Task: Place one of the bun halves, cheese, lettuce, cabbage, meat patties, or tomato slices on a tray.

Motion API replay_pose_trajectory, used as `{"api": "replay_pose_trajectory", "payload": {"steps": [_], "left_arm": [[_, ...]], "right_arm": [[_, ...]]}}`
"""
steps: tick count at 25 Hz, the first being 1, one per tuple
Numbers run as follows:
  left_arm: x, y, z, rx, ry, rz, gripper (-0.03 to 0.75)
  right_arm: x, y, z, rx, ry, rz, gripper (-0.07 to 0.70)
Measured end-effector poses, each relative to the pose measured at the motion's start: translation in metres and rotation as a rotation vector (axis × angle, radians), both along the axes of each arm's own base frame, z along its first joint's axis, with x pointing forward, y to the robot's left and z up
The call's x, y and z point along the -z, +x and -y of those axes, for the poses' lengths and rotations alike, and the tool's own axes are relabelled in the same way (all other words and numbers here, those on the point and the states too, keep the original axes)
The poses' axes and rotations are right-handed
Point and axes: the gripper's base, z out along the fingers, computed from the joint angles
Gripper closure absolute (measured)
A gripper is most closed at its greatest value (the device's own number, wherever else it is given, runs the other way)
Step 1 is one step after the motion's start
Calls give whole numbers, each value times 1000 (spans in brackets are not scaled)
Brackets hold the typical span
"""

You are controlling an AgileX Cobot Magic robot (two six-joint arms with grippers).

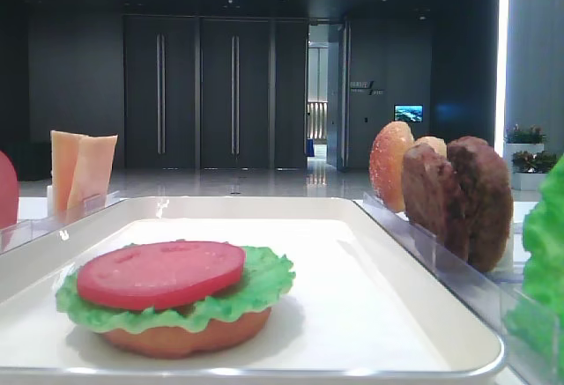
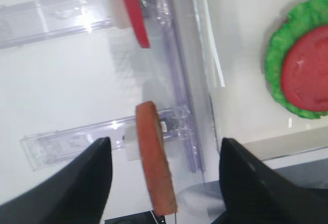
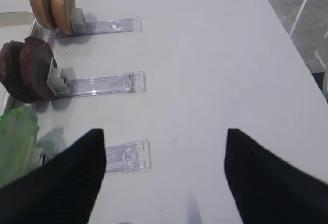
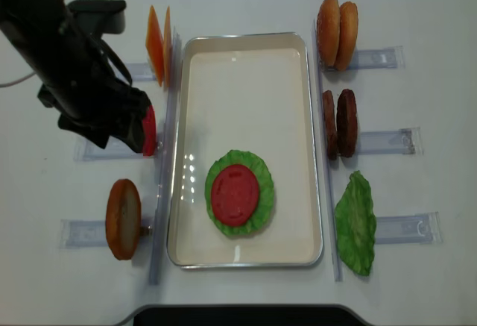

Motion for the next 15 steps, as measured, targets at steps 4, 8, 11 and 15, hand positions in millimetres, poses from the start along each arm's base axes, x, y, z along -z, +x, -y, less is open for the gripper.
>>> {"api": "replay_pose_trajectory", "payload": {"steps": [4, 8, 11, 15], "left_arm": [[-6, 6, -28, -71, 45, 36, 219], [-8, 9, -55, -149, 69, 45, 219], [-9, 9, -71, -187, 80, 49, 219], [-9, 10, -80, -205, 86, 49, 219]], "right_arm": [[0, 0, 0, 0, 0, 0, 160], [0, 0, 0, 0, 0, 0, 160], [0, 0, 0, 0, 0, 0, 160], [0, 0, 0, 0, 0, 0, 160]]}}
